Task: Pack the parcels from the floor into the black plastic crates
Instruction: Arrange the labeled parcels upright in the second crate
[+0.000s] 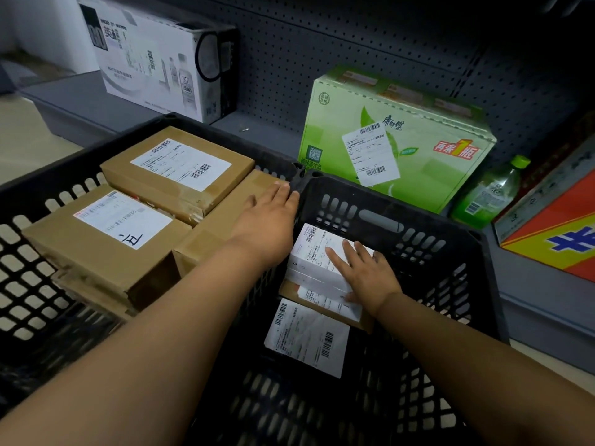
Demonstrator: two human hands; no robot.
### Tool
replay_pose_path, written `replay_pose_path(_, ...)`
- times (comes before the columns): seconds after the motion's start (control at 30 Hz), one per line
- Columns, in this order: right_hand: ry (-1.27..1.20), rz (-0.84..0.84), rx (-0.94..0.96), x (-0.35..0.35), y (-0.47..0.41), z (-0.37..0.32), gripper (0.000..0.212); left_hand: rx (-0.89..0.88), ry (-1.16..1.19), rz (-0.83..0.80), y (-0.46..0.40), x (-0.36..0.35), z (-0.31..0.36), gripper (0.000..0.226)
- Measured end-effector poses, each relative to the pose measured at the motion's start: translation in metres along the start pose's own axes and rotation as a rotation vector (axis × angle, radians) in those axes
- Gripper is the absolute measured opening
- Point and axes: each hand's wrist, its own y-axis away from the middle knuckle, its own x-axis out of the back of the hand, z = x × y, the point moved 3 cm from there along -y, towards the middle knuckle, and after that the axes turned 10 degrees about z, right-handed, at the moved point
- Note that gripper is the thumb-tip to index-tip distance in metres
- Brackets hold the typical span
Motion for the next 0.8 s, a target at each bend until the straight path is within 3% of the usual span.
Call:
replay_pose_path(0.2,-0.026,0.023,0.003,0.032,0.010,-0.006,0.106,-0.250,-0.335,0.061,0.005,0.002,0.018,0.065)
replay_pose_path(0.27,-0.134,0.087,-0.088,0.053,0.019,-0.001,0.103,-0.280,-0.282,0.061,0.002,0.002,0.028,0.070)
replay_pose_path(0.4,-0.166,0.240,-0.225,0.089,0.041,0.028,0.095,-0.250,0.044,0.121,-0.010,0.004,0.071,0.077)
replay_pose_path(0.53,-0.139,0.235,-0.408,0.107,0.083,0.069,0.093,-0.288,0.253,0.185,-0.008,0.008,0.133,0.078)
replay_pose_path(0.8,-0.135,0.202,-0.576,0.099,0.178,0.128,0.091,-0.436,0.197,0.173,0.010,0.014,0.218,0.079)
